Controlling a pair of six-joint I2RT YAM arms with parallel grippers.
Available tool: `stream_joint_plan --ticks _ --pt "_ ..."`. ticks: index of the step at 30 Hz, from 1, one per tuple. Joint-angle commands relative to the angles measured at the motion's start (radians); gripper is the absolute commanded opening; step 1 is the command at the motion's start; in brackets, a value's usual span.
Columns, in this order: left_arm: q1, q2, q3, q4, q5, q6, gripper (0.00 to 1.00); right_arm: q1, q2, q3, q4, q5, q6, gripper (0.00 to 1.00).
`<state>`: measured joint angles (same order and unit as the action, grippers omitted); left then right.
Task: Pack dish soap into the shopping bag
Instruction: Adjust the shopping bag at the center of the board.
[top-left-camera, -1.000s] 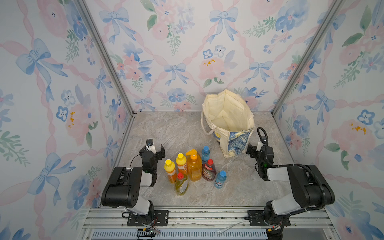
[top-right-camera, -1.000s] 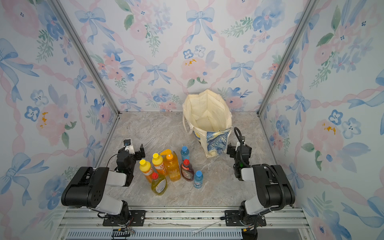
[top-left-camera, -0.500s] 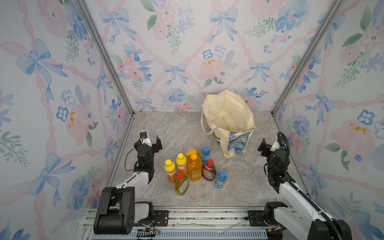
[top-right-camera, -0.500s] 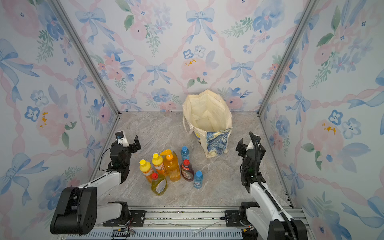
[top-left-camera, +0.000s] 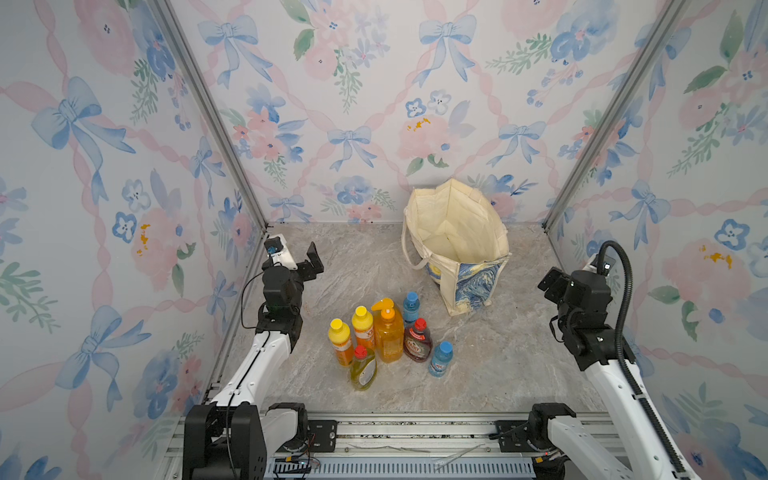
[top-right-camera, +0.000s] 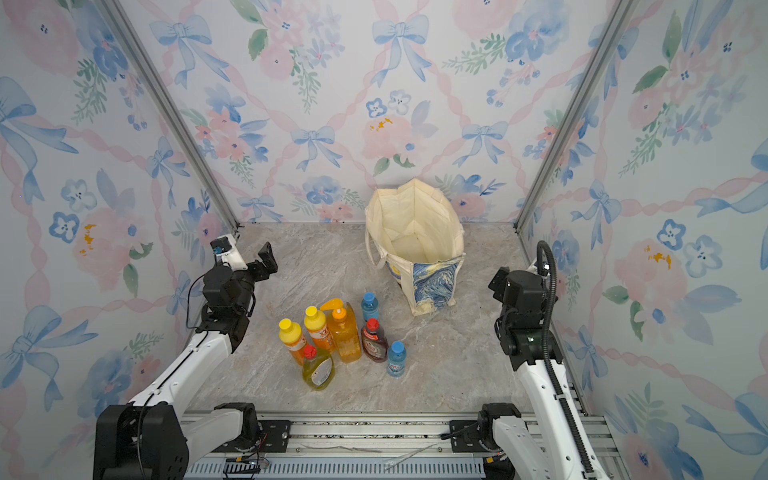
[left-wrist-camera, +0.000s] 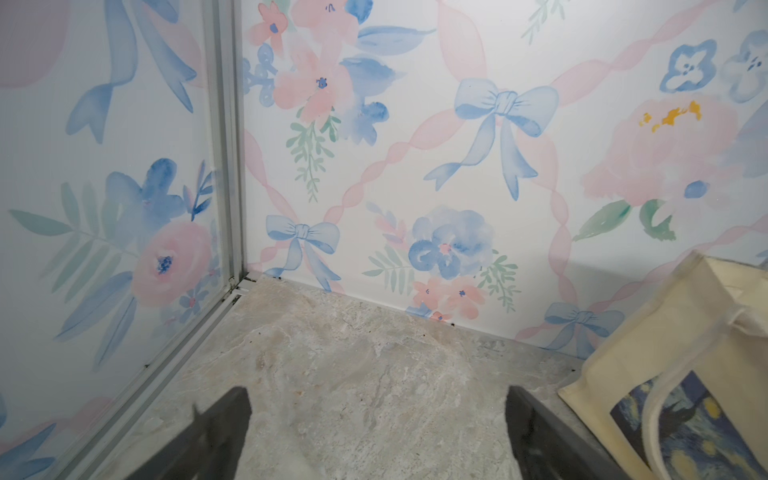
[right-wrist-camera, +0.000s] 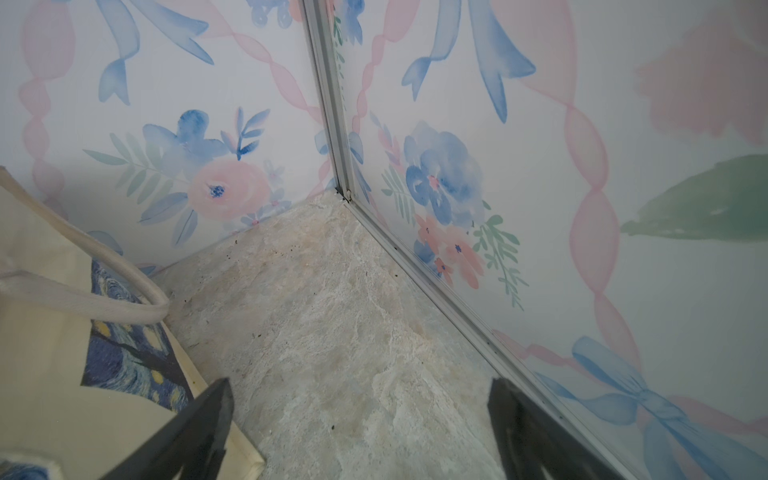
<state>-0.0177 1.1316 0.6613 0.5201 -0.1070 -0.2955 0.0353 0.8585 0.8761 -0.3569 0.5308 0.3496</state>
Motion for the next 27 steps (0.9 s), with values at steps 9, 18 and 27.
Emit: stream_joint_plan --ticks 9,18,27 --pt "-0.239 0.165 0.261 -0.084 -0.043 -0.115 0.98 0.154 0.206 0.414 -0.461 0.003 0.217 0.96" --pt "-0.300 0.394 0.529 -0.135 0.063 -0.194 0.98 0.365 0.307 0.557 -0.484 0.065 0.231 0.97" --pt "-0.391 0.825 1.204 -0.608 0.166 -0.114 0.98 0.337 0.422 0.636 -0.502 -0.052 0.179 0.97"
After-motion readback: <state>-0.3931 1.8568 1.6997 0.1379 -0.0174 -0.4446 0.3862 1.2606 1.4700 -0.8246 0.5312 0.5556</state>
